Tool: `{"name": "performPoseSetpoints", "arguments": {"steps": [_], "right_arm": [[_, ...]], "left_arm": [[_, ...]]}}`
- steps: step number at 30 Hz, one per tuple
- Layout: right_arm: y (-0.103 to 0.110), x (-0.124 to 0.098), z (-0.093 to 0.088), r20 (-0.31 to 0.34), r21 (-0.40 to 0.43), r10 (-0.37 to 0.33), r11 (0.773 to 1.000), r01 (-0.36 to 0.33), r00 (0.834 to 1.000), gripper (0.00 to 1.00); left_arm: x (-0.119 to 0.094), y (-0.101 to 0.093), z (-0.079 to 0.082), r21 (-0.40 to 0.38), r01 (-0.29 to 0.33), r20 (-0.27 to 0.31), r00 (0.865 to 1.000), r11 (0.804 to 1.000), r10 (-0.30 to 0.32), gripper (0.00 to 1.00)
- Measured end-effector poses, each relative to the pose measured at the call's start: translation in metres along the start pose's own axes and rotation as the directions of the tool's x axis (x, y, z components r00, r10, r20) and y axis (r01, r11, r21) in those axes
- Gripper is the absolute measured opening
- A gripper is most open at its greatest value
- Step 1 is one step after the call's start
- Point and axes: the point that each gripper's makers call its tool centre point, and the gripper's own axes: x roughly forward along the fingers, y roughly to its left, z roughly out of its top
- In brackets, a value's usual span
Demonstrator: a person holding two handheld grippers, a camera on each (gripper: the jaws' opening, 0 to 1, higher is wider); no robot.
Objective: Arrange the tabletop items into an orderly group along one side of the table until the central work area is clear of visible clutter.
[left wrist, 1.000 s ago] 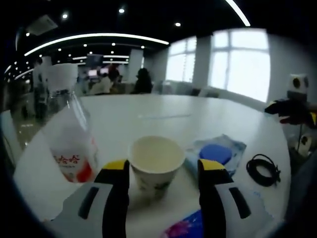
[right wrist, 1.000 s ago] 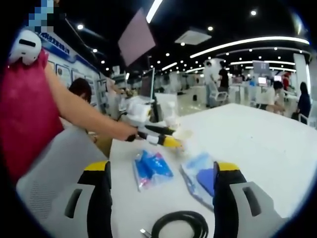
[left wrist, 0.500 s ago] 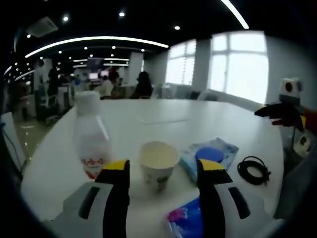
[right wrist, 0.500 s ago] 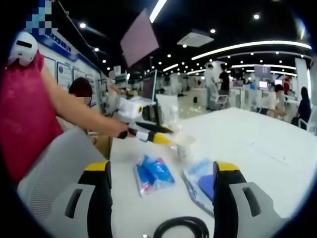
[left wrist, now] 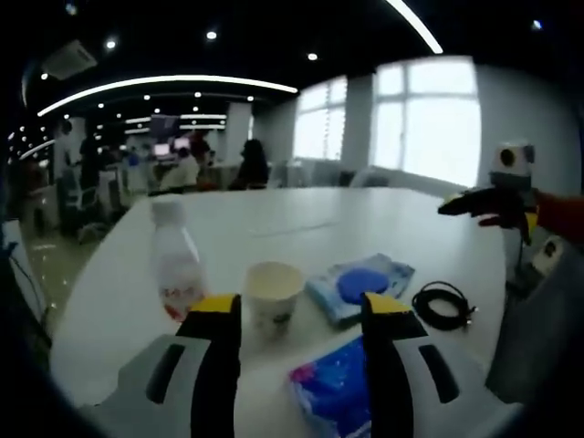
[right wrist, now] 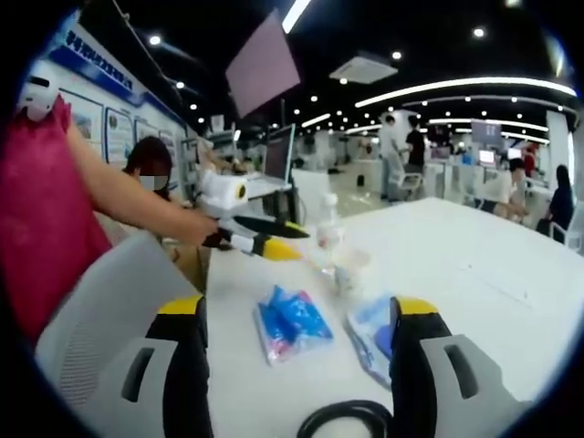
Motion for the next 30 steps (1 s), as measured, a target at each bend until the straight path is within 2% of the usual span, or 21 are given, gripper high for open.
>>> {"name": "performPoseSetpoints", "arguments": {"steps": [9, 16, 22, 25, 30], "right_arm": [[0.005, 0.012, -0.001, -0.039, 0.000, -0.014, 1.000, 0.014, 0.999, 0.78], [0.004, 0.027, -0.010, -0.100, 0.033, -0.050, 0.998, 0.054, 0.994, 0.74], [0.005, 0.044, -0.030, -0.177, 0.095, -0.079, 0.991, 0.097, 0.981, 0.68], [0.005, 0.052, -0.038, -0.201, 0.106, -0.095, 0.987, 0.118, 0.975, 0.66], [0.002, 0.063, -0.064, -0.276, 0.162, -0.134, 0.970, 0.184, 0.952, 0.60]], "left_arm": [[-0.016, -0.002, -0.015, 0.006, 0.045, -0.042, 0.998, 0.999, -0.045, 0.47], [-0.022, -0.003, -0.041, 0.021, 0.103, -0.125, 0.987, 0.994, -0.100, 0.44], [-0.024, -0.005, -0.067, 0.023, 0.141, -0.203, 0.970, 0.990, -0.134, 0.43], [-0.024, -0.009, -0.075, 0.021, 0.158, -0.219, 0.964, 0.987, -0.150, 0.42], [-0.023, -0.010, -0.091, 0.001, 0.174, -0.248, 0.954, 0.985, -0.168, 0.40]]}}
